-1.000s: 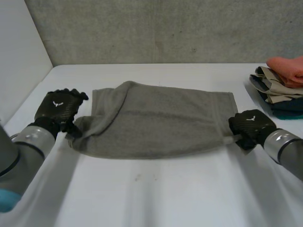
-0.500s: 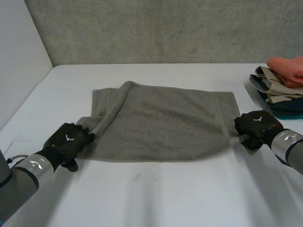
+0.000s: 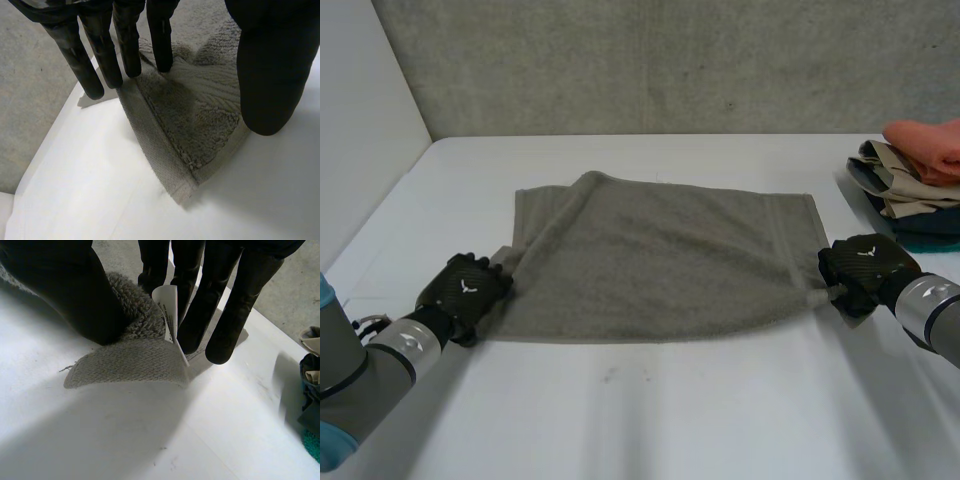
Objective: Fold the laundry.
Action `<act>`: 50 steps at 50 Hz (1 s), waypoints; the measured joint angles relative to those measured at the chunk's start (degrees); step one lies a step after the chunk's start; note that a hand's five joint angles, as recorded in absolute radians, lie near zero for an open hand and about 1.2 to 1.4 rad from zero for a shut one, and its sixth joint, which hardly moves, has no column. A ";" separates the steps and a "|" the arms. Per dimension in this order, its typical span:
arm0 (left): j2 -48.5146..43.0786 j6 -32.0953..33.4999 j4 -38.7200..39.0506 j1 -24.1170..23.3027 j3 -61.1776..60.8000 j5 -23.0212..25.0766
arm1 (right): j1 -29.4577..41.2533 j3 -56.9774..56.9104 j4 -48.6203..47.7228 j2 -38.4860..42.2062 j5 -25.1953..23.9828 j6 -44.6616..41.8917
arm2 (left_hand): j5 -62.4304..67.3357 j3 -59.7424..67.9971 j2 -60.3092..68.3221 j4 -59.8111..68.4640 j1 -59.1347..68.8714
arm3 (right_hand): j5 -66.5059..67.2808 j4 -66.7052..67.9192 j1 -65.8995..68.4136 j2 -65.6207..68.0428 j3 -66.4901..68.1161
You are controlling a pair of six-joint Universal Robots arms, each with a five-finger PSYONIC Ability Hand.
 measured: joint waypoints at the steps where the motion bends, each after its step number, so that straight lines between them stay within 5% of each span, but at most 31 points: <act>1: -0.09 0.14 -0.03 0.08 0.02 0.06 | 0.00 -0.03 -0.03 0.03 0.00 0.00 | 0.00 0.00 0.00 0.00 0.00 | 0.00 0.00 0.00 0.00 0.00; 21: -3.45 -0.01 -0.01 0.00 3.71 0.40 | -0.04 0.21 -0.11 0.52 -0.03 -0.02 | 3.87 11.38 11.44 11.58 10.84 | 0.00 0.00 0.00 0.00 0.00; 50: -5.12 -0.70 0.05 -1.07 8.02 0.29 | 0.13 0.42 -0.10 0.93 0.07 -0.09 | 3.89 11.53 11.61 11.60 11.75 | 0.00 0.00 0.00 0.00 0.00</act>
